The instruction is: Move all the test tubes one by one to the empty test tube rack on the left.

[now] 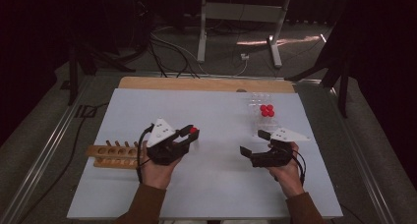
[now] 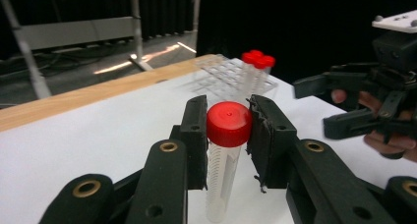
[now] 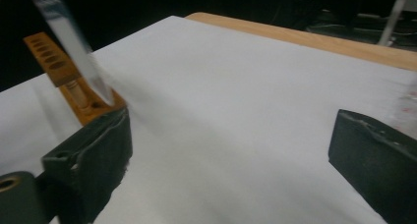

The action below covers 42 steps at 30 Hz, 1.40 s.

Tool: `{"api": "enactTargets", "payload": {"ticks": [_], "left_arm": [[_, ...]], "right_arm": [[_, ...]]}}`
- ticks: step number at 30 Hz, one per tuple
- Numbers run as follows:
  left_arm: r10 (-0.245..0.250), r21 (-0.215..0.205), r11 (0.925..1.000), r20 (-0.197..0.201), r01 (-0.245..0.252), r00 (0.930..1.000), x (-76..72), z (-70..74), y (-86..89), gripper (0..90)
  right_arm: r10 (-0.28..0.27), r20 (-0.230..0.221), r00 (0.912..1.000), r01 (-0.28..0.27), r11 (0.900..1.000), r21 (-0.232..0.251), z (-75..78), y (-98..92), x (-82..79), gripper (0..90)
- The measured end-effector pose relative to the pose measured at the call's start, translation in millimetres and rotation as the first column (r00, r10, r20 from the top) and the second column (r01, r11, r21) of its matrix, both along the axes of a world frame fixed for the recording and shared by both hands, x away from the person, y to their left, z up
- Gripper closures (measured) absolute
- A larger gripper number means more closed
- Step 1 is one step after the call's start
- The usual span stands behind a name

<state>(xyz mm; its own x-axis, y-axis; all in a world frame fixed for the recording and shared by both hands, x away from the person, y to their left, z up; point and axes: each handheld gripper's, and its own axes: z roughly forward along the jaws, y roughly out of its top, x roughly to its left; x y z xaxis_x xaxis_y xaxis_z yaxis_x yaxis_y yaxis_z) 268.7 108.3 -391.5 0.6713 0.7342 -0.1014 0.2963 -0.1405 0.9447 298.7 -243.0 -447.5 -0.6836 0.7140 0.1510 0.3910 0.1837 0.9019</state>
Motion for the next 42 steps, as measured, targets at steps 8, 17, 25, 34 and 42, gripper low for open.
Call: {"api": "enactTargets", "payload": {"ticks": [8,17,25,34,42], "left_arm": [[0.056,0.013,0.9983,0.021,-0.056,0.9982,-11.7,5.7,36.4,70.9],[0.13,0.006,0.9914,-0.005,-0.13,0.9914,-22.0,-0.4,70.2,70.8],[0.187,-0.014,0.9823,-0.01,-0.187,0.9824,-28.4,6.4,95.3,70.9],[0.188,0.063,0.9807,-0.049,-0.185,0.9808,-27.1,-10.7,98.6,70.9],[0.172,0.129,0.979,-0.106,-0.158,0.9793,-18.3,-38.6,90.4,70.9]], "right_arm": [[-0.039,0.012,0.9992,0.038,0.999,0.023,3.8,-12.1,0.0,0.0],[-0.06,0.021,0.998,0.059,0.997,0.042,6.8,-19.1,-0.8,0.0],[-0.072,0.023,0.9971,0.071,0.996,0.049,8.1,-23.5,-0.9,0.0],[-0.068,0.021,0.9974,0.067,0.997,0.046,7.5,-23.7,-1.0,0.0],[-0.067,0.025,0.9974,0.066,0.997,0.048,7.5,-24.4,-1.0,0.0]]}}
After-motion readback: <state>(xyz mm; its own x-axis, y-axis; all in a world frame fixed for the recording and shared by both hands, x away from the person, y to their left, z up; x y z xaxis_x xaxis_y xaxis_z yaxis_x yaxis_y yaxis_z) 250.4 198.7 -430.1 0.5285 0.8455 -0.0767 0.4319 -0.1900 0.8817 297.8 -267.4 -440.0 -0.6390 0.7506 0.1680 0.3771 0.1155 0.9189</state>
